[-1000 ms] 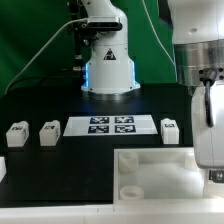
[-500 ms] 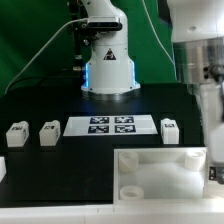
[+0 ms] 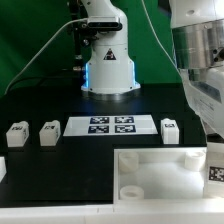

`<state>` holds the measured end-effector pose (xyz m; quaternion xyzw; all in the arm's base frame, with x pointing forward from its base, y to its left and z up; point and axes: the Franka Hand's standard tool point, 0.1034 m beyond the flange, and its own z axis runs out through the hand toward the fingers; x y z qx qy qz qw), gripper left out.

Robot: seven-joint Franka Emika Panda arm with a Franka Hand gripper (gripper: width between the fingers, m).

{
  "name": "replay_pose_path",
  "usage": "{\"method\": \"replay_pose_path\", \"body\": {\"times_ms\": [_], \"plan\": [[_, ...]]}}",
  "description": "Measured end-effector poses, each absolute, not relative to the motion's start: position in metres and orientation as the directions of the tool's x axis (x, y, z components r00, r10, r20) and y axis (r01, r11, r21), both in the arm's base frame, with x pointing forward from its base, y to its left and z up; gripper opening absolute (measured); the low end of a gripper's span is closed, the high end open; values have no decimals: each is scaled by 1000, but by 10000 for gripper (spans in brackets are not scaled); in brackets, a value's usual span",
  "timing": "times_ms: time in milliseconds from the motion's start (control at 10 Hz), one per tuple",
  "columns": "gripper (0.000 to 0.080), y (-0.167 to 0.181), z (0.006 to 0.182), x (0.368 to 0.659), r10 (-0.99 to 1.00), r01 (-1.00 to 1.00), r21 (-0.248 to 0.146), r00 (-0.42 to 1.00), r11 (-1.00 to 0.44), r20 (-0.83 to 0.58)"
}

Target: Assemble one leg

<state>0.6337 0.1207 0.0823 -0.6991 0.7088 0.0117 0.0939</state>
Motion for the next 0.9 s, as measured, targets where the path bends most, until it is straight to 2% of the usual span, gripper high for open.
{"method": "replay_pose_path", "body": {"times_ms": [900], "plan": [[649,121,82,634,-989,-993,-114,-4,21,-149]]}}
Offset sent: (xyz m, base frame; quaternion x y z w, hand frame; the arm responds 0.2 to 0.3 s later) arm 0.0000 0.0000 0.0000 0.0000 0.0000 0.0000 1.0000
